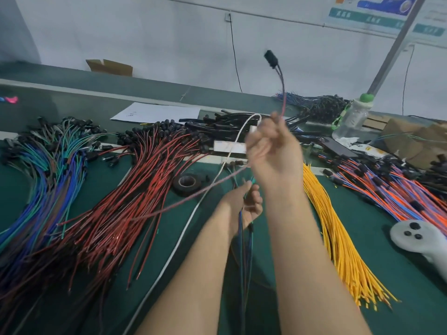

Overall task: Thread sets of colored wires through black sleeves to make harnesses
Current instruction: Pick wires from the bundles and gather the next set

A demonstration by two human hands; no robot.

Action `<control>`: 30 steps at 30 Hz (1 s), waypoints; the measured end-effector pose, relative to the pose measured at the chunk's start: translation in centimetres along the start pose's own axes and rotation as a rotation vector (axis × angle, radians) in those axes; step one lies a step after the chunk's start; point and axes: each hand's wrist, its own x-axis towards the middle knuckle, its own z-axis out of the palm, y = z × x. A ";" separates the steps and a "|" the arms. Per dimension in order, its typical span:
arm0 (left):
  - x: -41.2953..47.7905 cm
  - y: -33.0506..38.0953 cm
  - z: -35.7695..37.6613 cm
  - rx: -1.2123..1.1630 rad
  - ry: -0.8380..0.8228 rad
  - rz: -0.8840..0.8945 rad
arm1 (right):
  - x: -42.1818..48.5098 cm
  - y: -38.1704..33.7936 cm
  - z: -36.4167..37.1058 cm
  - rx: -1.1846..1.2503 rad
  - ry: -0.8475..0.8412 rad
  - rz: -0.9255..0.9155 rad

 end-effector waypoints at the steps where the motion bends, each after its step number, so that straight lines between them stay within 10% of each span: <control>1: -0.3 0.0 0.1 -0.050 -0.029 -0.029 | -0.6 -1.9 0.0 0.100 -0.021 0.037; 7: -1.3 0.0 0.3 -0.025 -0.059 -0.024 | -3.0 -9.4 -1.2 0.162 0.011 0.160; 11: -1.6 -0.3 1.1 0.030 -0.132 -0.014 | -2.3 -5.8 -5.0 -0.919 0.392 -0.030; 16: -1.6 -0.5 1.0 0.284 -0.192 0.007 | -3.0 -0.7 -8.1 -2.148 0.242 0.197; 21: -1.7 -0.4 1.0 0.198 -0.038 0.197 | -3.1 -2.7 -7.0 -2.167 0.008 0.204; 26: -1.5 1.0 0.3 -0.198 -0.065 0.185 | -2.7 -7.0 -10.2 -2.184 0.738 -0.013; 30: -1.5 1.6 -0.5 -0.350 -0.163 0.128 | -2.4 -7.4 -12.8 -2.345 0.914 0.111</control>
